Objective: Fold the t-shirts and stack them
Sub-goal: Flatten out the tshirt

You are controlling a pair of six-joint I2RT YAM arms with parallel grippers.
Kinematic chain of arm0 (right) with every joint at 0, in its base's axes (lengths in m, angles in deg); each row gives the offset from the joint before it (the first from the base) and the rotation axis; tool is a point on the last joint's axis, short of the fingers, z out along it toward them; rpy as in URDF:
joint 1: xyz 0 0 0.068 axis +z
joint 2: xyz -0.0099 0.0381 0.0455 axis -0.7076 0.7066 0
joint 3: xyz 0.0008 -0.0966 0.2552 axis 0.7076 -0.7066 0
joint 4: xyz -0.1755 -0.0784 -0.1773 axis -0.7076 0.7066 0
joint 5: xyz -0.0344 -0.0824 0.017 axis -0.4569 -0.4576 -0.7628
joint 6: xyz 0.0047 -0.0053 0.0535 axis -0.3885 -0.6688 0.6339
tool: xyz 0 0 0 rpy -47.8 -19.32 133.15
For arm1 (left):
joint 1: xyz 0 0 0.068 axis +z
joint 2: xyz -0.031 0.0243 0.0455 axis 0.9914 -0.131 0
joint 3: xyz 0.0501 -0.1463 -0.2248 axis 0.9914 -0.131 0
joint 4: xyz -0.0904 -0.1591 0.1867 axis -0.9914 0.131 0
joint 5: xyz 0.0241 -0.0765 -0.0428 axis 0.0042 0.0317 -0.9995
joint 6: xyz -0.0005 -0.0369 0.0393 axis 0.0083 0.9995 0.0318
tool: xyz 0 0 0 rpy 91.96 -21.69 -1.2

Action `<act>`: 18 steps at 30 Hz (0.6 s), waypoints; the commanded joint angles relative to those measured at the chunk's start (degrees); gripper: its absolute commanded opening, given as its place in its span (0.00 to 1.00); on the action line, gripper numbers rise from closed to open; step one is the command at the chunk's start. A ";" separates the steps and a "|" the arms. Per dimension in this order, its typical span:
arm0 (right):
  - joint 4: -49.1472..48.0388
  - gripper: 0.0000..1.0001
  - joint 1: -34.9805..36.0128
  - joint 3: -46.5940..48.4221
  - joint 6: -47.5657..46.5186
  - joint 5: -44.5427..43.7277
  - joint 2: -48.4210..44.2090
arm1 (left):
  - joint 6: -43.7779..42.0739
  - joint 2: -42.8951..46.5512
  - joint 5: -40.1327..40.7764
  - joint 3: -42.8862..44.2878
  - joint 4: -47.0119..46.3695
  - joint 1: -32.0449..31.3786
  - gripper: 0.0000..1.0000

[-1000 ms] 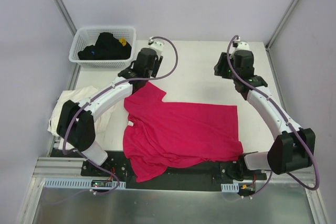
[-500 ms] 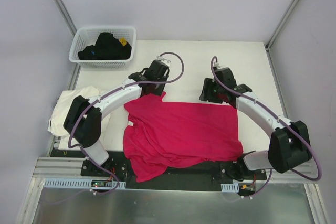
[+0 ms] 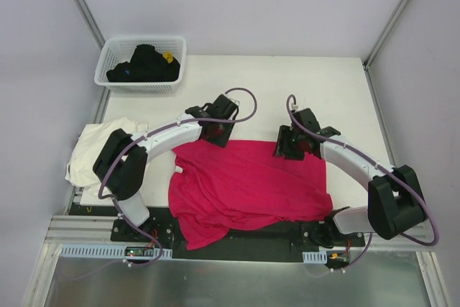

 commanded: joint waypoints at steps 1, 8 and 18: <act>-2.81 0.51 0.63 -0.86 2.16 0.70 3.20 | 3.71 -2.63 0.22 -2.07 2.86 -0.67 0.35; -4.66 0.50 0.46 1.33 3.04 0.18 8.65 | 3.71 -5.97 2.51 0.30 2.86 -0.76 0.34; -5.10 0.49 -1.74 7.75 3.22 0.61 15.95 | 1.69 -10.72 5.14 5.48 2.86 -0.67 0.33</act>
